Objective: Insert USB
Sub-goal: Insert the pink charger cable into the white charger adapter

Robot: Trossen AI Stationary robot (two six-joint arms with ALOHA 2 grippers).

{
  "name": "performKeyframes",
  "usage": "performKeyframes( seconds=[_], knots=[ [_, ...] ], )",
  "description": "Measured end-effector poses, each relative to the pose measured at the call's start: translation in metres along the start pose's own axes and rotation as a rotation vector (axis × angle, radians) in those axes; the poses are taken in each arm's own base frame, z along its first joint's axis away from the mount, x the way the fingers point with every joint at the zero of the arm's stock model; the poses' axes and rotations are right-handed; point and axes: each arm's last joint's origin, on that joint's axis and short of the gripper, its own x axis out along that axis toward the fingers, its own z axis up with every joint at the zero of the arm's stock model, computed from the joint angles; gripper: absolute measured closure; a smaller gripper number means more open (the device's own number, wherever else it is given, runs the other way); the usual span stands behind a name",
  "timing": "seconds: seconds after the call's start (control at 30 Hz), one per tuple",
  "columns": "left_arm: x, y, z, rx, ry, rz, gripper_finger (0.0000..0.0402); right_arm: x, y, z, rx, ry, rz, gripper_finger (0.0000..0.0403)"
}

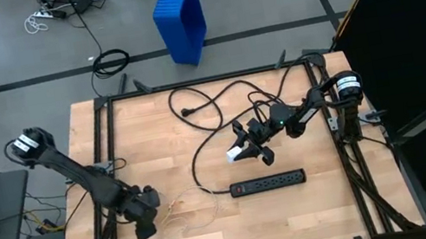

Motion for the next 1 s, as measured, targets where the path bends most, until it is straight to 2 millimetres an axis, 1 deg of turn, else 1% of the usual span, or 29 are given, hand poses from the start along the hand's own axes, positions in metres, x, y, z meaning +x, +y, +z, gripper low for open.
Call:
performKeyframes(
  seconds=[0.13, 0.27, 0.33, 0.43, 0.63, 0.73, 0.87, 1.0],
  knots=[
    [0.008, 0.001, 0.000, 0.000, 0.030, -0.011, 0.0240, 0.000, 0.000, 0.000, -0.003, 0.001, 0.002, 0.0309],
    [0.009, 0.000, 0.001, 0.008, 0.024, -0.021, 0.0242, 0.000, 0.000, 0.000, -0.004, 0.001, 0.001, 0.0309],
    [0.010, 0.000, 0.001, 0.011, 0.015, -0.025, 0.0252, 0.000, 0.000, 0.000, -0.005, 0.001, 0.001, 0.0309],
    [0.010, -0.001, 0.002, 0.028, 0.005, -0.027, 0.0285, 0.000, 0.000, 0.000, -0.006, 0.000, 0.001, 0.0309],
    [0.010, -0.001, 0.002, 0.074, -0.013, -0.030, 0.0386, 0.000, 0.000, 0.000, -0.007, 0.000, -0.001, 0.0309],
    [0.009, -0.001, 0.003, 0.063, -0.031, 0.000, 0.0393, 0.000, 0.000, 0.000, -0.007, -0.001, -0.002, 0.0309],
    [-0.006, 0.006, 0.002, -0.033, -0.015, 0.216, 0.0398, 0.000, -0.001, 0.000, -0.007, -0.004, -0.014, 0.0309],
    [-0.037, 0.002, 0.001, -0.097, -0.003, 0.413, 0.0399, 0.000, -0.001, 0.000, -0.007, -0.008, -0.025, 0.0309]
  ],
)
